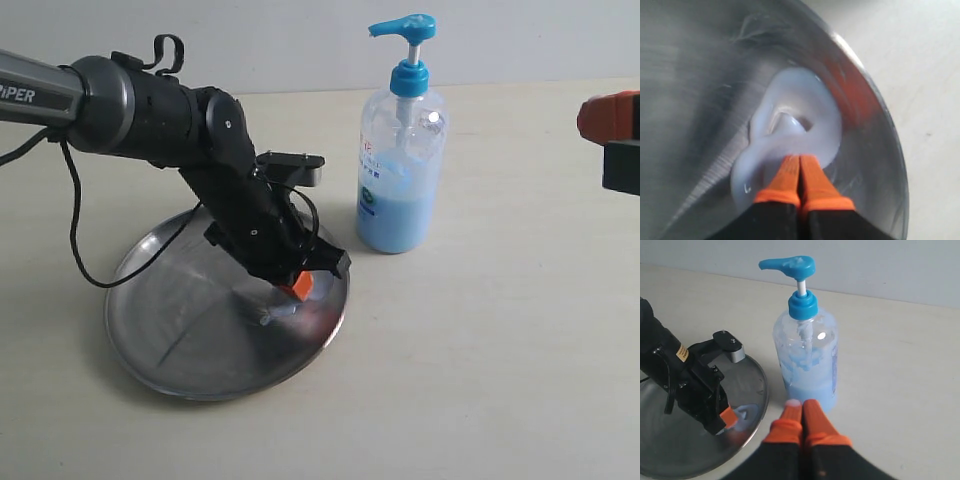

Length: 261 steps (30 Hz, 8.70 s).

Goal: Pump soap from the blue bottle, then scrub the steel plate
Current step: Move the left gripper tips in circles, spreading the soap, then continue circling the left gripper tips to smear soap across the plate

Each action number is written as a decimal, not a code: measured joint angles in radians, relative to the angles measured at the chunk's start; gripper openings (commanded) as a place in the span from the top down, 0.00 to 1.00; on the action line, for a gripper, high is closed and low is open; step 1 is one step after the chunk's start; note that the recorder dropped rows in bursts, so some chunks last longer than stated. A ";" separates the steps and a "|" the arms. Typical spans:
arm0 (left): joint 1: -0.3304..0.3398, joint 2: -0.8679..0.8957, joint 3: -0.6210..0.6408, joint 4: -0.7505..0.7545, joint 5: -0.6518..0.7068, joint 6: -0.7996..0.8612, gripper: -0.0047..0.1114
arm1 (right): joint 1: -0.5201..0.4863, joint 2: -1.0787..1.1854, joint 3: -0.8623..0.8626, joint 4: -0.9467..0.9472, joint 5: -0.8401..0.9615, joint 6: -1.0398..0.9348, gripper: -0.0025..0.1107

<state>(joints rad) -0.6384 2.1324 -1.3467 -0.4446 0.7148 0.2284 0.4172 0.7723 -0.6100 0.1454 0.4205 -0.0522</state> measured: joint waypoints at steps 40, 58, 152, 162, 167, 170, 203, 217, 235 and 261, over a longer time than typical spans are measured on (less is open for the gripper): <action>0.000 0.018 0.000 -0.083 -0.197 0.053 0.96 | 0.000 0.000 0.000 0.023 0.002 0.000 0.98; 0.000 0.006 -0.006 0.150 -0.012 -0.126 0.96 | 0.000 0.000 0.000 0.025 0.007 0.000 0.98; 0.022 0.026 -0.021 0.115 0.045 -0.155 0.96 | 0.000 0.000 0.000 0.031 0.007 0.000 0.98; 0.022 0.025 -0.022 0.027 0.155 -0.155 0.96 | 0.000 0.000 0.000 0.033 0.007 0.000 0.98; 0.022 0.033 -0.029 -0.031 0.159 -0.155 0.96 | 0.000 0.000 0.000 0.033 0.007 0.000 0.98; 0.022 0.035 -0.029 -0.066 0.124 -0.155 0.96 | 0.000 0.000 0.000 0.033 0.007 0.000 0.98; -0.016 0.031 -0.041 0.103 0.061 -0.155 0.96 | 0.000 0.000 0.000 0.033 0.007 0.000 0.98; -0.028 0.035 -0.035 0.131 -0.118 -0.180 0.96 | 0.000 0.000 0.000 0.035 0.007 0.000 0.98; -0.030 0.035 -0.042 0.106 0.055 -0.148 0.96 | 0.000 0.000 0.000 0.035 0.007 0.000 0.98; 0.006 0.047 -0.034 0.023 -0.157 -0.135 0.96 | 0.000 0.000 0.000 0.035 0.007 0.000 0.98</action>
<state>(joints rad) -0.6320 2.1793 -1.3808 -0.4216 0.5581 0.0934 0.4172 0.7723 -0.6100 0.1804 0.4275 -0.0522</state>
